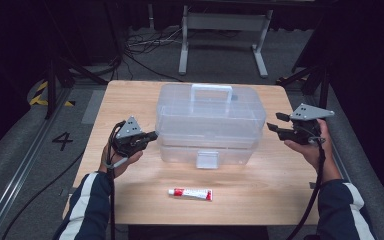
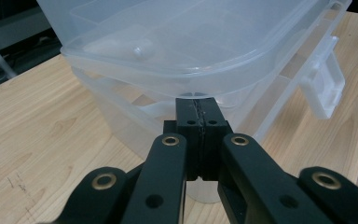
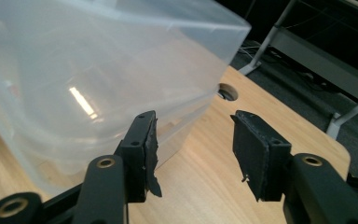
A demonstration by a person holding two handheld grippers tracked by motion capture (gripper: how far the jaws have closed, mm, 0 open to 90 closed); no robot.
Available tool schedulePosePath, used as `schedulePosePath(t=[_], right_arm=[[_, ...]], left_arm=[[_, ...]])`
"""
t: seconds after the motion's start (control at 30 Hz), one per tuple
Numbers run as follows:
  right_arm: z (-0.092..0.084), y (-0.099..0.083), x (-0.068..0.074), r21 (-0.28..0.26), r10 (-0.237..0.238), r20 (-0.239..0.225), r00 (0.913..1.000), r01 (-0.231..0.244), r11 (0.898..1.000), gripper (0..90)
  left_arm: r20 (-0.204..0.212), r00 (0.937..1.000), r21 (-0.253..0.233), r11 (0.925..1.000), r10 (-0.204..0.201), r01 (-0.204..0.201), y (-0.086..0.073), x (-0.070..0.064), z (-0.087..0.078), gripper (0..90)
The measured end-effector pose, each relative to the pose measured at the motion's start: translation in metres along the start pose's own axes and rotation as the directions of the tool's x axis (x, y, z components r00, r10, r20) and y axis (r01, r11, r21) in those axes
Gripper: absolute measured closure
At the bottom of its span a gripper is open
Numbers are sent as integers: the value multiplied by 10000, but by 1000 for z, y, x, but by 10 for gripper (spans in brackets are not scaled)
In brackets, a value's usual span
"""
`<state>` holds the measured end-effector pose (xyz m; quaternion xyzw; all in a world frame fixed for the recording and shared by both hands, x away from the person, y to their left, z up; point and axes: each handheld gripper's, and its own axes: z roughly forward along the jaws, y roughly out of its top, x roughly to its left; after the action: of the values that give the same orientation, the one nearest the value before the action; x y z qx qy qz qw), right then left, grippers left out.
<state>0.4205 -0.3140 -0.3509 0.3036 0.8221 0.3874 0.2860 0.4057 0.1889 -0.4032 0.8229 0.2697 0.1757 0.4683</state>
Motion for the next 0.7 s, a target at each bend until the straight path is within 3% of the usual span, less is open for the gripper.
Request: schedulePosePath(t=[0.23,0.4,0.7], right_arm=[[9,-16,11,199,-417,-270,9988,422,9989,472],[14,-24,11,69,-203,-547,9983,207,9998,439],[20,-32,13,-487,-55,-558,9984,27,9988,446]], left_arm=[[-51,10000,-51,10000,-39,39,3,1,1,899],[-51,10000,-71,10000,-16,16,4,2,1,898],[-282,9995,132,9998,136,-132,5,0,3,898]])
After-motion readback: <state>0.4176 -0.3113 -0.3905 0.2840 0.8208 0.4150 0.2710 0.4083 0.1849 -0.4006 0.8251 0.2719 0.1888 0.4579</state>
